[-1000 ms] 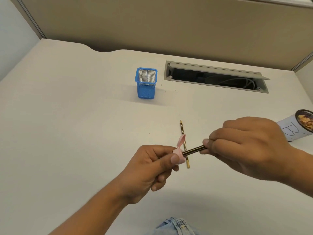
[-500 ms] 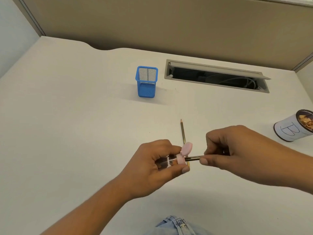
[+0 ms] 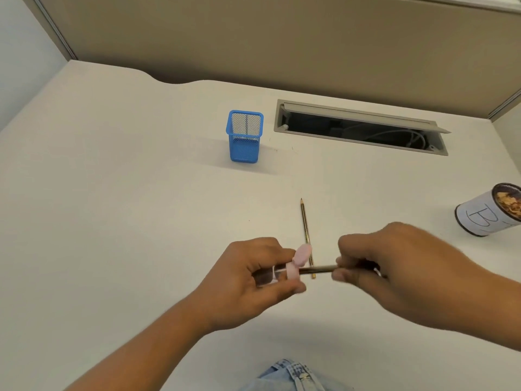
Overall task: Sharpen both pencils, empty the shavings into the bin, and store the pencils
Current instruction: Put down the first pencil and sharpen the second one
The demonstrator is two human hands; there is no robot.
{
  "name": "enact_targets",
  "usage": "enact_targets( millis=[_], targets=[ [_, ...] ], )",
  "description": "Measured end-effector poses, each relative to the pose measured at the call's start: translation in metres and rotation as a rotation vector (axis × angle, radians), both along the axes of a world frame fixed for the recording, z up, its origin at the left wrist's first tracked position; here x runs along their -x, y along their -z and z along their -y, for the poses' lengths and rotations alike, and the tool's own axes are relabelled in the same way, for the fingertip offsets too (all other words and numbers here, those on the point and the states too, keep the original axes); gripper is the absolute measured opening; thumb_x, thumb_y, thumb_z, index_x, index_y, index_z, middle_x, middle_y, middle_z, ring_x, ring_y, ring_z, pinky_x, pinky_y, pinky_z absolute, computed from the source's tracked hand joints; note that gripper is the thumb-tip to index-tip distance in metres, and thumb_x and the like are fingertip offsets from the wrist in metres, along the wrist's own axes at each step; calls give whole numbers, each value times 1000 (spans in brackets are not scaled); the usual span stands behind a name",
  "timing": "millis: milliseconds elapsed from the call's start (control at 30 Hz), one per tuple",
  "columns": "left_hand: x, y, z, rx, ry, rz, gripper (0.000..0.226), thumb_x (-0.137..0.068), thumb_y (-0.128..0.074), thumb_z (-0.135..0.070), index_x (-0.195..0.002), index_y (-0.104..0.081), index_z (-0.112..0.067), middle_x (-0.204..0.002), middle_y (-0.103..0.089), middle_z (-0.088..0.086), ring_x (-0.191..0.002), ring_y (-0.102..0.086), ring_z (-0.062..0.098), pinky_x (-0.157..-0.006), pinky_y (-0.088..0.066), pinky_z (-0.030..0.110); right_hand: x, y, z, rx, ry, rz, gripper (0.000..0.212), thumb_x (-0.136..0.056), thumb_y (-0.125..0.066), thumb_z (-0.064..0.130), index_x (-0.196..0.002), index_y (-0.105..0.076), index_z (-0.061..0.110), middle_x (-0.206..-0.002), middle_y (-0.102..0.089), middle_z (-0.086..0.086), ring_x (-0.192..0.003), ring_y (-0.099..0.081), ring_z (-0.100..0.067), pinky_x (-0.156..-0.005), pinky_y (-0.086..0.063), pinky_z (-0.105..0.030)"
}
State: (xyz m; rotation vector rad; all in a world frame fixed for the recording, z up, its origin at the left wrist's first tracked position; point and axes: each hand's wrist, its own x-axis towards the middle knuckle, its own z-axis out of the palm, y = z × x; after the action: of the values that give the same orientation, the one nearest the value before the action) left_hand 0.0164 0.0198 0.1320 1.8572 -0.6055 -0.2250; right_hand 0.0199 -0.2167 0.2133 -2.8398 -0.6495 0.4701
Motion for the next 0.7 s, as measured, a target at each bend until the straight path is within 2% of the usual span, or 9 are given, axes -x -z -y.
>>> enact_targets(
  millis=[67, 133, 200, 333, 433, 533, 600, 667, 700],
  targets=[
    [-1, 3, -2, -68, 88, 100, 20, -83, -76, -28, -101, -72, -21, -76, -54, -12, -62, -43, 2, -58, -34, 11, -4, 4, -2, -181, 288, -456, 33, -87, -67, 44, -67, -52, 21, -54, -55, 4, -46, -39, -9, -46, -33, -23],
    [-1, 5, -3, -92, 135, 164, 21, -84, -76, -25, -102, -72, -16, -78, -52, -15, -64, -43, -2, -61, -31, 8, -10, 5, -1, -337, 466, -823, 38, -87, -72, 34, -60, -50, 20, -52, -51, 2, -45, -33, -13, -45, -23, -24],
    [-1, 9, -2, -82, 127, 165, 21, -84, -75, -26, -103, -72, -16, -78, -53, -13, -64, -42, 0, -61, -31, 9, -11, 6, 0, -356, 484, -918, 37, -88, -70, 33, -61, -49, 20, -52, -50, 1, -44, -30, -14, -45, -20, -24],
    [-1, 23, -1, -51, 37, 85, 20, -83, -76, -30, -100, -72, -20, -76, -54, -11, -59, -41, 7, -57, -34, 13, -11, 12, -3, -295, 379, -722, 30, -92, -64, 37, -69, -57, 19, -54, -63, 3, -47, -36, -15, -49, -31, -25],
    [-7, 36, -7, 5, -98, -28, 21, -80, -75, -33, -96, -74, -20, -76, -60, -3, -60, -48, 9, -58, -38, 17, -12, 16, -2, -270, 387, -566, 24, -92, -63, 39, -74, -61, 22, -61, -71, 4, -42, -41, -12, -48, -37, -24],
    [-13, 49, -13, 54, -226, -157, 24, -77, -73, -38, -98, -75, -28, -83, -65, 1, -63, -51, 13, -59, -43, 29, -11, 27, 2, -365, 491, -427, 23, -89, -66, 40, -74, -64, 23, -67, -73, 7, -50, -54, -14, -52, -43, -24],
    [-13, 54, -13, 66, -256, -198, 22, -76, -72, -41, -97, -74, -32, -88, -67, 1, -68, -53, 24, -62, -47, 38, -10, 40, 4, -460, 570, -343, 23, -88, -69, 38, -72, -66, 21, -68, -72, 5, -62, -62, -23, -57, -45, -25],
    [-12, 56, -11, 82, -262, -217, 21, -77, -71, -42, -96, -74, -33, -90, -68, 1, -74, -55, 31, -66, -48, 41, -9, 55, 5, -536, 625, -293, 22, -87, -70, 35, -71, -67, 21, -64, -66, 7, -64, -60, -28, -60, -43, -28],
    [-11, 58, -9, 85, -265, -228, 21, -77, -72, -42, -96, -74, -33, -91, -68, 0, -76, -56, 32, -67, -48, 41, -9, 63, 5, -568, 653, -279, 21, -87, -71, 34, -71, -67, 21, -60, -64, 8, -61, -56, -24, -59, -42, -29]
  ],
)
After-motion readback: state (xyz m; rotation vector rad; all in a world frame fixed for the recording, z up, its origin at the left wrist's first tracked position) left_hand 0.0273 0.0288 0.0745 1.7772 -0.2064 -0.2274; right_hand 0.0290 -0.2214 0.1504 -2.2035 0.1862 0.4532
